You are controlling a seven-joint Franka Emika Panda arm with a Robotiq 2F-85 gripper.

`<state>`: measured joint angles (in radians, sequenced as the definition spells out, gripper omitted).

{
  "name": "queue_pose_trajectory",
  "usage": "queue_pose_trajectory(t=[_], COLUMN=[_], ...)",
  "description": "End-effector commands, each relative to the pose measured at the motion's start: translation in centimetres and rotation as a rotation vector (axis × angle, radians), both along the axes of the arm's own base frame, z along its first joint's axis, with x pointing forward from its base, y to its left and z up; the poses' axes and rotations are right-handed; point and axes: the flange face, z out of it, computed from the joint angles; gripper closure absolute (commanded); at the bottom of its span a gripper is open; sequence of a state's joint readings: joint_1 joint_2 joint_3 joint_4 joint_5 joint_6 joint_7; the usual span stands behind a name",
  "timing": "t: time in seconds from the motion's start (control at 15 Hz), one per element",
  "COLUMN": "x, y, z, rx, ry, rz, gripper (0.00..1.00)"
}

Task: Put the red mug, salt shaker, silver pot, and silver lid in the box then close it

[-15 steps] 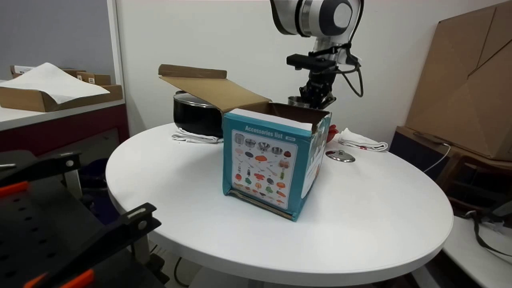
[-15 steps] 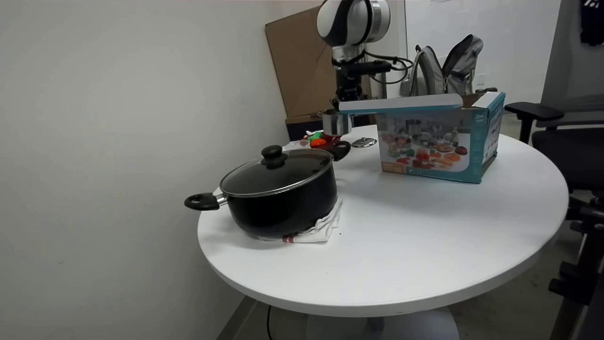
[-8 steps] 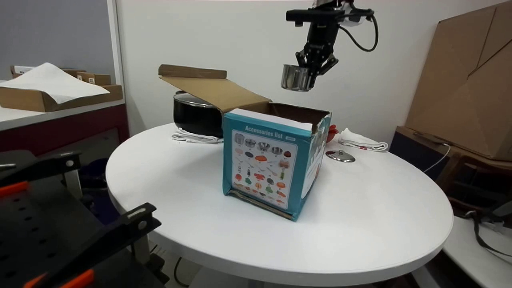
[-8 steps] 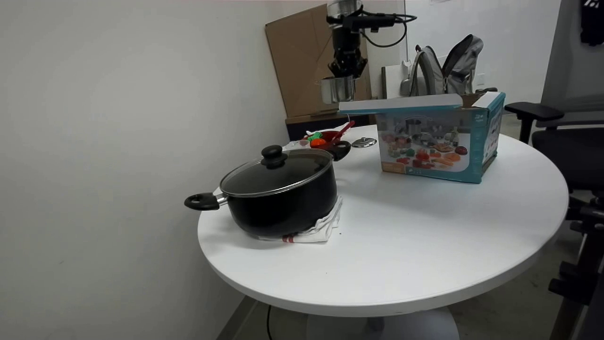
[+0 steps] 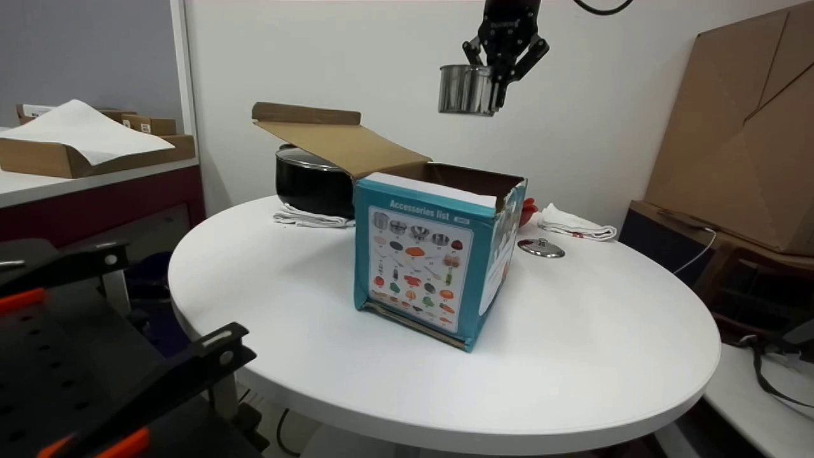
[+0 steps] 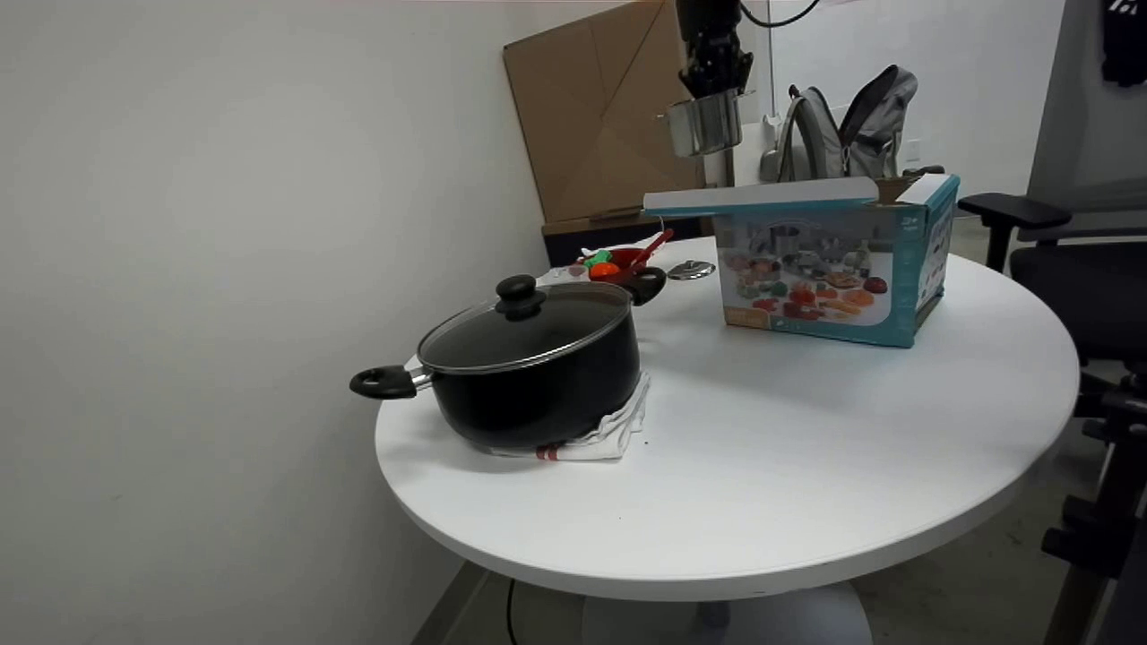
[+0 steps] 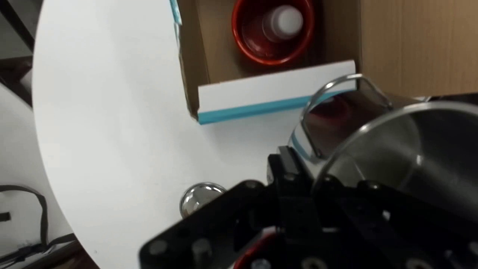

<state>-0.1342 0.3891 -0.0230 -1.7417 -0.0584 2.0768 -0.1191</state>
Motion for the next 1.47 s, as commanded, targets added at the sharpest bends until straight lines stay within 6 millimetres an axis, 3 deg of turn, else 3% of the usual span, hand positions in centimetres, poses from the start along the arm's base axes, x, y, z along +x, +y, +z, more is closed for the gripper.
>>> queue_pose_trajectory(t=[0.0,0.4,0.87,1.13,1.4], x=[-5.3,-12.7,-19.8,-21.5,-20.6], y=[0.1,-1.6,-7.6,-7.6,-5.6], z=[0.3,-2.0,-6.8,-9.0,-9.1], rx=[-0.033,-0.052,-0.111,-0.111,-0.100], ry=[0.030,0.066,-0.019,-0.081,-0.133], rz=[0.031,-0.029,-0.195,-0.218,-0.189], gripper=[0.99,0.99,0.99,0.99,0.99])
